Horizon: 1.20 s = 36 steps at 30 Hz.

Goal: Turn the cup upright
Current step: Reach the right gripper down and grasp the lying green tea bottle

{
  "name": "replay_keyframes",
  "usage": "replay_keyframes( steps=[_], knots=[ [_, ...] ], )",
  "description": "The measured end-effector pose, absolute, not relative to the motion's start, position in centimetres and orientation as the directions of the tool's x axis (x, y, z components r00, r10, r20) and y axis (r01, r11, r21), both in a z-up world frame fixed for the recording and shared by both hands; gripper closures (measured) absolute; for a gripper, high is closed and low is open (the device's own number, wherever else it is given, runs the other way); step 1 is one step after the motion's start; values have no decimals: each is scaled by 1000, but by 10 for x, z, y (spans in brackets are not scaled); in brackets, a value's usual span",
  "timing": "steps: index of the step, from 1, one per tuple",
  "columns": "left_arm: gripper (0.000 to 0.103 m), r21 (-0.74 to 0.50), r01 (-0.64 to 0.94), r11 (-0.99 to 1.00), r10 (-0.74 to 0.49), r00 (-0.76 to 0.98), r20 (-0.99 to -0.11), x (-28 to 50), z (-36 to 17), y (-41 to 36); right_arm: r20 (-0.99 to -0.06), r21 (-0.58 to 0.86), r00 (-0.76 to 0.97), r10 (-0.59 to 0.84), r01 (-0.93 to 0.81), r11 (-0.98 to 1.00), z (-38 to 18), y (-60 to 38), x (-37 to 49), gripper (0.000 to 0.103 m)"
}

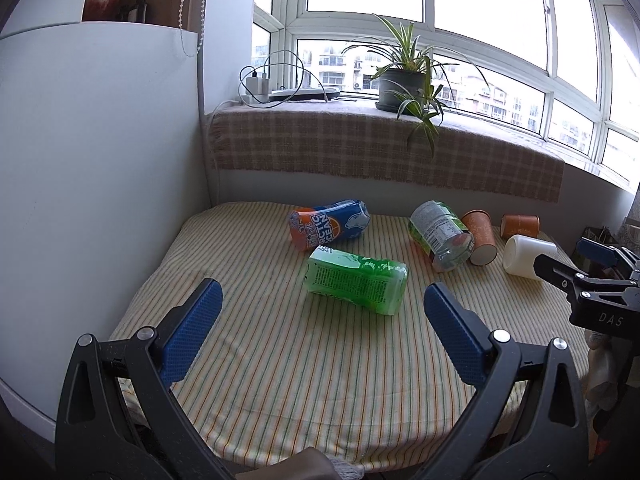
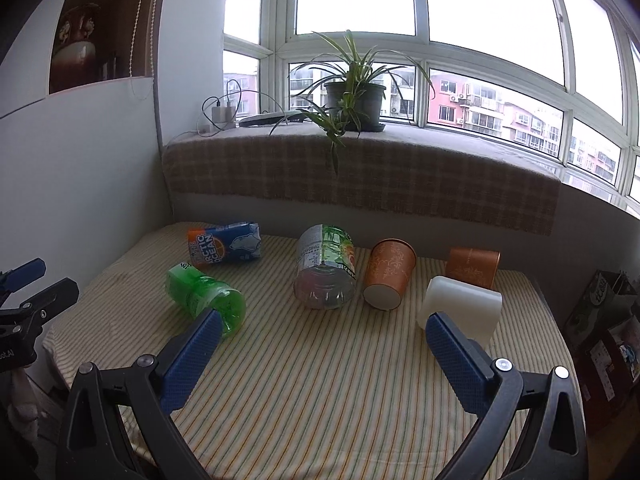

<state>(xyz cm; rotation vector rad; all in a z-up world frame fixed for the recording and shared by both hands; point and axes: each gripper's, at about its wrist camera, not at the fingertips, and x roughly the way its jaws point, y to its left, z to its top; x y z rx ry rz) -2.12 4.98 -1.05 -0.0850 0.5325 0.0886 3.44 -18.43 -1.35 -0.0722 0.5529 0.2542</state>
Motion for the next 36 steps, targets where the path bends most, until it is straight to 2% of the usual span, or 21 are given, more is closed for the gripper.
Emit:
replay_keyframes(
  steps=[5,13,21,32,36],
  knots=[
    [1,-87,-143,986,71,830,-554,-21,-23,68,-617,22,706,349,-427,904,-20,-151,74,0],
    [1,-103,-190,976,94,805,-586,-30,-38,86,-746,-40,528,406,-645,763,-42,-79,124,4],
    [1,-135,-229,964,96,774,-626,-37,-52,103,-840,-103,420,344,-746,658,-67,-19,158,6],
    [1,-157,-239,958,81,754,-651,-44,-60,113,-933,-128,291,211,-818,561,-99,22,185,15],
    [1,-163,-241,957,79,754,-652,-43,-61,116,-947,-133,269,176,-826,548,-107,24,183,31]
  ],
)
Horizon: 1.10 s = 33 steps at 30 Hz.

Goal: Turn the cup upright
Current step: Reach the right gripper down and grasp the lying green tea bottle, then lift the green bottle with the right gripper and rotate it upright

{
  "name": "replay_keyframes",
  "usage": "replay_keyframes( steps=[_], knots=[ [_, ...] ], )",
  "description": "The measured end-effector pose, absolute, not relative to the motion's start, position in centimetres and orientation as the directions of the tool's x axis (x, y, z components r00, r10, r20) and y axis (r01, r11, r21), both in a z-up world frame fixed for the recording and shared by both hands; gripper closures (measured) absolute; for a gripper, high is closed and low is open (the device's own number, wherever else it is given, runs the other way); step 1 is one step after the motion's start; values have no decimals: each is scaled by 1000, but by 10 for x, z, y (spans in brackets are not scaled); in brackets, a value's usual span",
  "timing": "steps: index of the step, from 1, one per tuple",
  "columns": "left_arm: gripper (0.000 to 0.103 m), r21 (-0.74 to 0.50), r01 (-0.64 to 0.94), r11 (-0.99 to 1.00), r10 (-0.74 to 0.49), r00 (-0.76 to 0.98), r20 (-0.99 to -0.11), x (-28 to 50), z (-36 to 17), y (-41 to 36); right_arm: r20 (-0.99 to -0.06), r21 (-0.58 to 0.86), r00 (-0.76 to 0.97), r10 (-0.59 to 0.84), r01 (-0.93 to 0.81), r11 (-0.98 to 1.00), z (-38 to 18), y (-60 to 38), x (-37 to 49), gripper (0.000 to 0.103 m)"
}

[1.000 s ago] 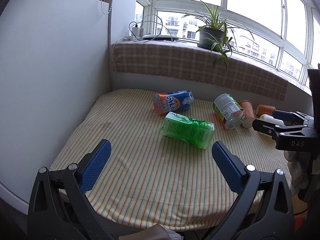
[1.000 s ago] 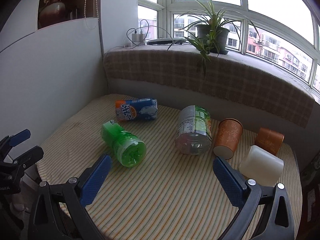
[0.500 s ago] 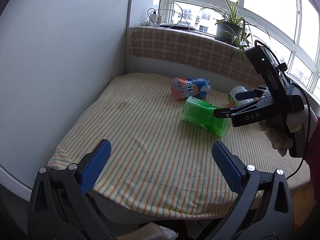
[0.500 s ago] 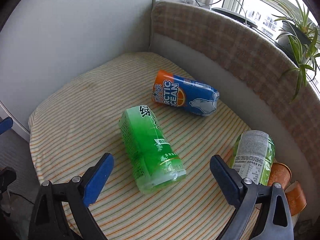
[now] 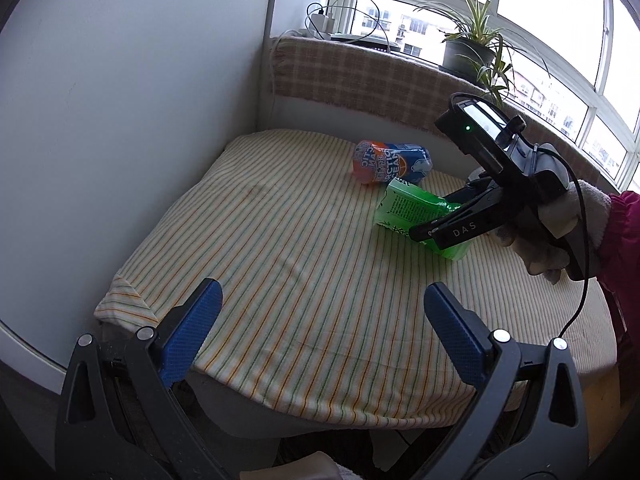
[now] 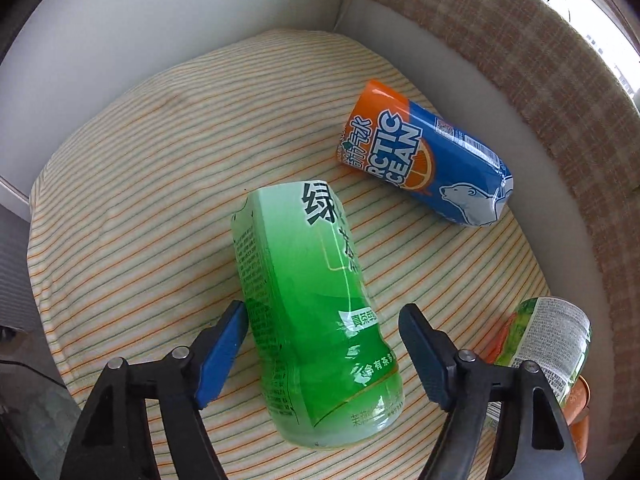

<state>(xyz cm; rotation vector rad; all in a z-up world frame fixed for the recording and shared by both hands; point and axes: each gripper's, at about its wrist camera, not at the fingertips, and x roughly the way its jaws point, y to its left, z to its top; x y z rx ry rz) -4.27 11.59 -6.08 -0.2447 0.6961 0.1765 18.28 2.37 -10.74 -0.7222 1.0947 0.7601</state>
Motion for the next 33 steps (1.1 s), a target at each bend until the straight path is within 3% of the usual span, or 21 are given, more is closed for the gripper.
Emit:
replay_keyframes(
  steps=[7,16,25,33],
  knots=[
    [1,-161,-222,962,68,761,-645,-41,-58,110,-944,-120,271,190,-814,568,-104,13,177,39],
    [1,-159,-189,969,45,768,-639,-35,-53,97,-900,-6,299,317,-735,678,-80,-37,161,39],
    [1,-177,-144,974,-4,765,-645,-25,-56,77,-829,207,356,432,-523,827,-62,-126,137,39],
    [1,-248,-51,968,-139,710,-691,-10,-69,52,-792,479,318,521,-206,853,-99,-203,113,39]
  ],
)
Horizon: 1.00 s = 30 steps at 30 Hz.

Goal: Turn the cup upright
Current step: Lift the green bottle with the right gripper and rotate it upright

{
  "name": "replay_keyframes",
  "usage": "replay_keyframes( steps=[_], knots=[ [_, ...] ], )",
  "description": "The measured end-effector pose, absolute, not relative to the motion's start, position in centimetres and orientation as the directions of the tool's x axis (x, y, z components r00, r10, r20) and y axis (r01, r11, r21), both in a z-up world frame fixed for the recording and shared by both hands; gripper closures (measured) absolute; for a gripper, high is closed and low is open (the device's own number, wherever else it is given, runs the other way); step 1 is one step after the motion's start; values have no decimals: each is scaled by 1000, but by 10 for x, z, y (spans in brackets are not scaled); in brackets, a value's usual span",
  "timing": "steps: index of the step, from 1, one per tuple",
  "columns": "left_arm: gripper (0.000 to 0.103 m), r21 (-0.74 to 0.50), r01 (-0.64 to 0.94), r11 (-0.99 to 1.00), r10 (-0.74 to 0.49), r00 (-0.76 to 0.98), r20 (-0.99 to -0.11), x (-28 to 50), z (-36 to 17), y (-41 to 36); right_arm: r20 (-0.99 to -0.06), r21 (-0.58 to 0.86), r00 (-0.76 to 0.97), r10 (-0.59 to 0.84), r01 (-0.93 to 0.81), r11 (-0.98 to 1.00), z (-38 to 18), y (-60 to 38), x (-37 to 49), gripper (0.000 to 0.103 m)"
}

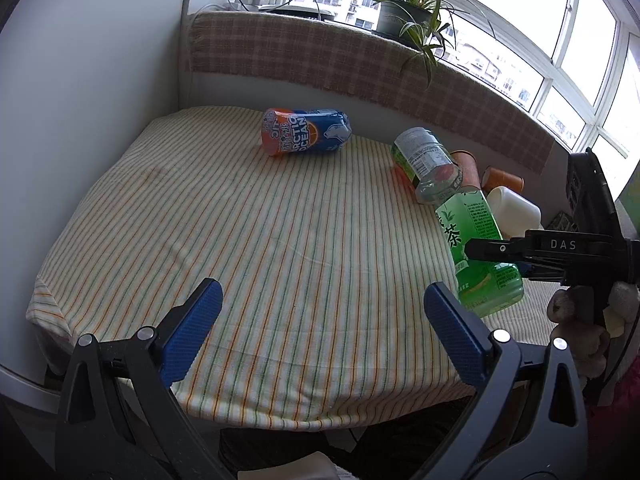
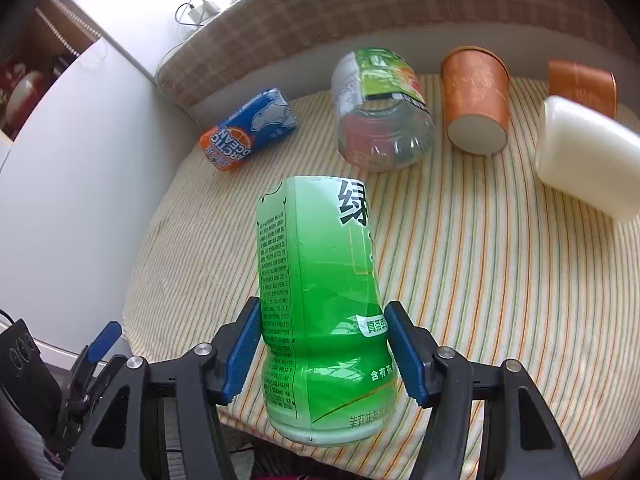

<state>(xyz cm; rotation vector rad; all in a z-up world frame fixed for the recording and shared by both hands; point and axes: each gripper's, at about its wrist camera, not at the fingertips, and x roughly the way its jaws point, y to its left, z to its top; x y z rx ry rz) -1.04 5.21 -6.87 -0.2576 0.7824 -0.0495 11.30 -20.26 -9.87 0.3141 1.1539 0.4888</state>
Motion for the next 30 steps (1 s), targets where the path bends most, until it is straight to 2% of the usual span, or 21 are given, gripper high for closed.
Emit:
replay_keyframes(
  steps=[7,15,20,24,30],
  knots=[
    [1,-305,-18,952,-213,676,-706,-2,-73,38,-758,591,330,563,-20,807,-127,-226,110,39],
    [1,-323,-4,946,-245,644,-725,1,-76,30,-745,612,334,578,-4,791,-137,-227,112,37],
    [1,-355,15,935,-292,603,-742,8,-80,23,-740,579,366,565,-82,811,-123,-225,102,22],
    [1,-451,27,892,-392,541,-744,21,-84,21,-731,519,446,516,-127,845,-102,-236,83,21],
    [1,-630,-30,776,-560,428,-710,56,-96,16,-716,471,544,438,-86,878,-82,-270,50,20]
  ],
)
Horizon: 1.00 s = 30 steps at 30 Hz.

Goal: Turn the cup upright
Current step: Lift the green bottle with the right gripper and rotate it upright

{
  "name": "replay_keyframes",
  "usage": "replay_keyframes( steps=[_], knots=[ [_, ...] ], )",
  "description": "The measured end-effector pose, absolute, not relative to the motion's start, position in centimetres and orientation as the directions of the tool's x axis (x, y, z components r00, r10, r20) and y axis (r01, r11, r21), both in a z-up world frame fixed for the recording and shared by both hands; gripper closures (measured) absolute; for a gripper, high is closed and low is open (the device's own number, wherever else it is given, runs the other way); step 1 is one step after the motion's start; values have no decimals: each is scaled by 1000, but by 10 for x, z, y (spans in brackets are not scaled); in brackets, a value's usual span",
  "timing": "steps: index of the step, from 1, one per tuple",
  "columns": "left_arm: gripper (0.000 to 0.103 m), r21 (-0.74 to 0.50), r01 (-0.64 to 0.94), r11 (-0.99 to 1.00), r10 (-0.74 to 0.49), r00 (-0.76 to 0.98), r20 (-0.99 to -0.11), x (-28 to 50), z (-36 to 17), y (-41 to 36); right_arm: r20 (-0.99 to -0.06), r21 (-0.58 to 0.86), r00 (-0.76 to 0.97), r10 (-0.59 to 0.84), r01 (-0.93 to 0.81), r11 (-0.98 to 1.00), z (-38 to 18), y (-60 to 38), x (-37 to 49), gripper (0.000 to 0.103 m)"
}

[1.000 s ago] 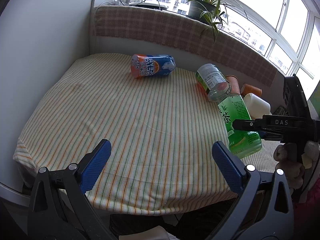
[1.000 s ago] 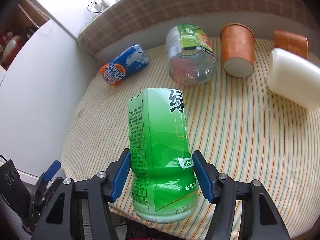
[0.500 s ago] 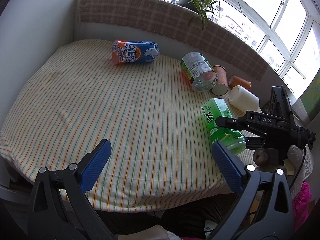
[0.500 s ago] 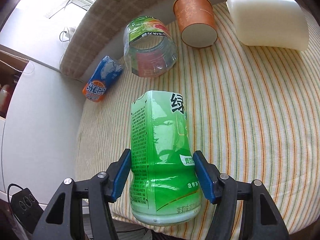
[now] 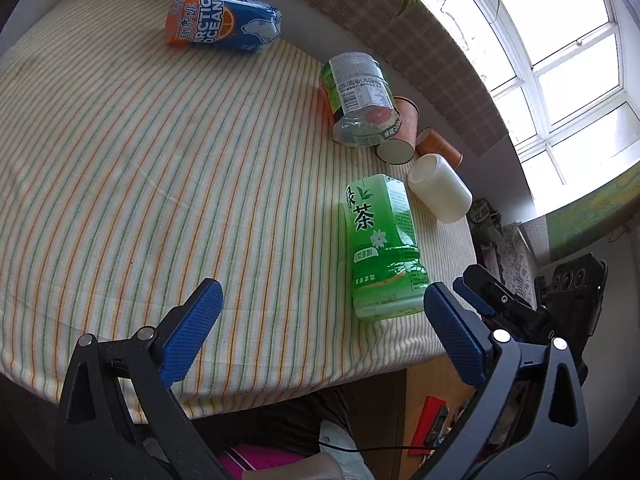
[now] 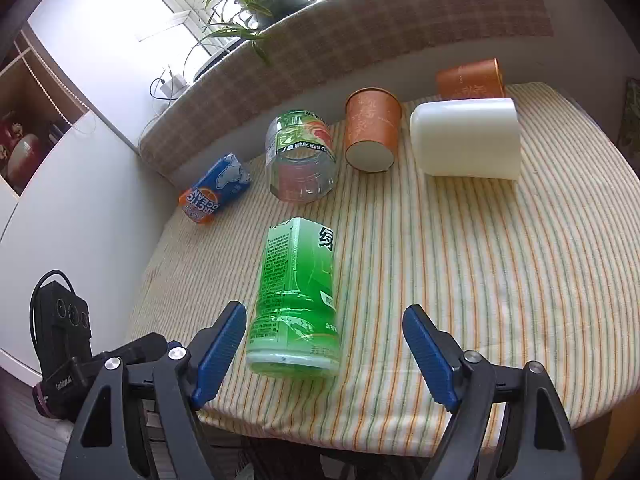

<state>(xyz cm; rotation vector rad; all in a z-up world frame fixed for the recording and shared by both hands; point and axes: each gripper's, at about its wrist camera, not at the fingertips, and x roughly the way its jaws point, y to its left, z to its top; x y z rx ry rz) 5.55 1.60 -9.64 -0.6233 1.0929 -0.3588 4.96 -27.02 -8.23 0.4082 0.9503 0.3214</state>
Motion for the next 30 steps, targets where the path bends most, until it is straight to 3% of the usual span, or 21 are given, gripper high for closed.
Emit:
replay_keyframes(
  steps=[10,24,30],
  knots=[
    [6,-694,-82,715,-638,328,-696,116,-112,-23,-712,450,610,349,14,893,-77,-316,21,20],
    [10,-618,-135,775,-570,275,-774,140,-130,-48,-721,445,624,301,84,892,-90,-339,12,20],
    [23,-631,-97,770,-594,252,-764,144,-128,-62,-730,445,618,292,106,889,-96,-342,13,20]
  ],
)
